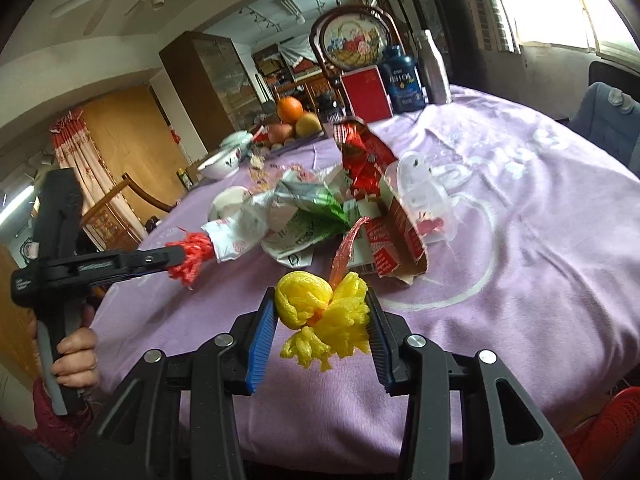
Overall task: Collect trash
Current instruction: 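Grasp the red mesh net with the left tool while the right tool grasps the yellow mesh net, then carry both nets to the red wastebasket and open both tools to drop them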
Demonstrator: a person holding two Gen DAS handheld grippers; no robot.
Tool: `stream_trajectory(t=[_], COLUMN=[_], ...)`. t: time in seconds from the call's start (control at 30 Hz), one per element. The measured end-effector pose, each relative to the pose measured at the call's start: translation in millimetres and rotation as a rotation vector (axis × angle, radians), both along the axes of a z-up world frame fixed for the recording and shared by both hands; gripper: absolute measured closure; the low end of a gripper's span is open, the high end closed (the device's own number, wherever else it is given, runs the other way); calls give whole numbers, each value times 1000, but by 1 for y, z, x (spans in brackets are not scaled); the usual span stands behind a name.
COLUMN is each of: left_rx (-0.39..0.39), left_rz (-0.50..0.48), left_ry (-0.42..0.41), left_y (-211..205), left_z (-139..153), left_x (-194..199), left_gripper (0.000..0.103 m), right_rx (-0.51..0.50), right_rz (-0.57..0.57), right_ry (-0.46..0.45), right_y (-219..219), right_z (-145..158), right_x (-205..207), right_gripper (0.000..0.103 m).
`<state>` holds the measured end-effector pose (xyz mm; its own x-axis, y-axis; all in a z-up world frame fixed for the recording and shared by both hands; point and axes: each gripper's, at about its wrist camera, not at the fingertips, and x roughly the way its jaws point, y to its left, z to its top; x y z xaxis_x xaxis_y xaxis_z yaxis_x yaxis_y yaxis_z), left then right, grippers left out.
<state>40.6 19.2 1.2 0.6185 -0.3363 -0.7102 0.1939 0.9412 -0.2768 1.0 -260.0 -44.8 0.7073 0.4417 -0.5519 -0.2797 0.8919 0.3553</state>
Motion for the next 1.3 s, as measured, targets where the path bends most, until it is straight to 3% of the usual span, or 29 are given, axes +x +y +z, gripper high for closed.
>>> stream_trajectory(t=[0.17, 0.3, 0.63, 0.9, 1.0, 1.1, 1.2, 1.3], left_rx=[13, 45, 58, 68, 81, 99, 127, 151], left_rz=[-76, -167, -543, -804, -864, -900, -926, -940], left_ry=[-86, -96, -85, -33, 3, 54, 100, 131], left_y=[-26, -65, -216, -339, -373, -402, -427, -444], left_z=[29, 29, 12, -13, -29, -47, -65, -77], left_x=[-28, -37, -50, -76, -84, -84, -82, -82], left_gripper=[73, 73, 73, 73, 73, 73, 73, 73], right_rx=[35, 29, -42, -54, -52, -31, 28, 45], right_rz=[-21, -93, -453, -675, -699, -716, -748, -798], right_ry=[-33, -62, -72, 39, 157, 281, 295, 265], right_y=[-18, -45, -161, -252, -275, -289, -306, -321], right_z=[10, 17, 17, -27, -64, -103, -118, -115], right_x=[-19, -42, -123, -166, -164, -158, -168, -183], right_gripper=[60, 60, 60, 60, 56, 40, 38, 29])
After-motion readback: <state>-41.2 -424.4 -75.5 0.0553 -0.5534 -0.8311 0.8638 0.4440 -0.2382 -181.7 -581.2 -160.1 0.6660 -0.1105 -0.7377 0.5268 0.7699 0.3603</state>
